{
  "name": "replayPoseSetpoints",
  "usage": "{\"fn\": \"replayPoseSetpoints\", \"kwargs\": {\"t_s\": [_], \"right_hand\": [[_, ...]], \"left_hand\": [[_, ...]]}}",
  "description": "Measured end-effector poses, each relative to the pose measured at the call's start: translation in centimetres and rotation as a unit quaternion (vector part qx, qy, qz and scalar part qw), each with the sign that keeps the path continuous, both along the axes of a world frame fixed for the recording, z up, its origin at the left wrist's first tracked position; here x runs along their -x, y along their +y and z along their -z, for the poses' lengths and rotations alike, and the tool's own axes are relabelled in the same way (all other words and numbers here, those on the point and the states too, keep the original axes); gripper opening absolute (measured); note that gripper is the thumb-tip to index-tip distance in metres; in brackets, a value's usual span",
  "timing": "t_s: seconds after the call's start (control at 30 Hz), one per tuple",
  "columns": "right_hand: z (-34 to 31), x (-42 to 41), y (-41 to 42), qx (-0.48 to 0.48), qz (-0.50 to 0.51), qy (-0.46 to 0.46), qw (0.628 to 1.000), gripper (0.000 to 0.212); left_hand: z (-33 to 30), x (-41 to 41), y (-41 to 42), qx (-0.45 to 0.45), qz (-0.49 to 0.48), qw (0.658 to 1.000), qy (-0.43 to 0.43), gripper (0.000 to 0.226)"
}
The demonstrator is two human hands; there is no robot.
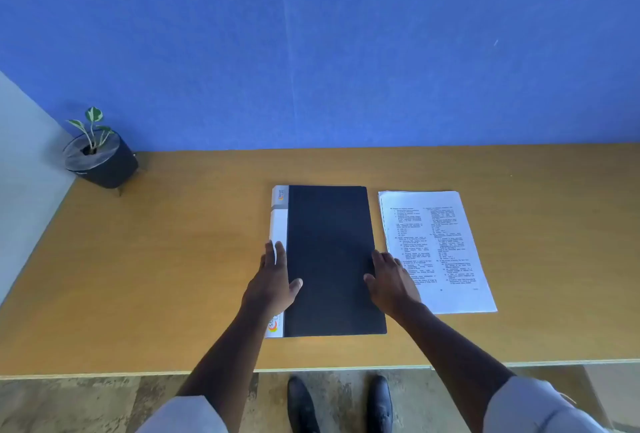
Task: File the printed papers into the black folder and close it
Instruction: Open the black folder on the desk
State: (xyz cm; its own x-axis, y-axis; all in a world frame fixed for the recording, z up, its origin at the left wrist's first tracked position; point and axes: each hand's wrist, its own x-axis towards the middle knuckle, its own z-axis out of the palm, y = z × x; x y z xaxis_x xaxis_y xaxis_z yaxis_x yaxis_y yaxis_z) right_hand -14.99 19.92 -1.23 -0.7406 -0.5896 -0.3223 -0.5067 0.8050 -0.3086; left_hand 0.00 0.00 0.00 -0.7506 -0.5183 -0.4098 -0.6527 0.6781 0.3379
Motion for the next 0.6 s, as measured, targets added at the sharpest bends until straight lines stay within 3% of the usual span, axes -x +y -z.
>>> {"fn": "replayPoseSetpoints", "kwargs": {"t_s": [0.2, 0.47, 0.6], "right_hand": [[0.6, 0.1, -0.4, 0.045, 0.117, -0.091, 0.988, 0.040], [1.0, 1.2, -1.3, 0.095, 0.204, -0.164, 0.960, 0.057], [1.4, 2.1, -1.5, 0.152, 0.285, -0.218, 0.921, 0.062]], "left_hand": [[0.0, 0.1, 0.1, -0.037, -0.030, 0.999, -0.019, 0.091], [0.3, 0.9, 0.2, -0.102, -0.100, 0.989, 0.028, 0.096], [0.5, 1.1, 0.0, -0.107, -0.118, 0.986, 0.040, 0.097]]}}
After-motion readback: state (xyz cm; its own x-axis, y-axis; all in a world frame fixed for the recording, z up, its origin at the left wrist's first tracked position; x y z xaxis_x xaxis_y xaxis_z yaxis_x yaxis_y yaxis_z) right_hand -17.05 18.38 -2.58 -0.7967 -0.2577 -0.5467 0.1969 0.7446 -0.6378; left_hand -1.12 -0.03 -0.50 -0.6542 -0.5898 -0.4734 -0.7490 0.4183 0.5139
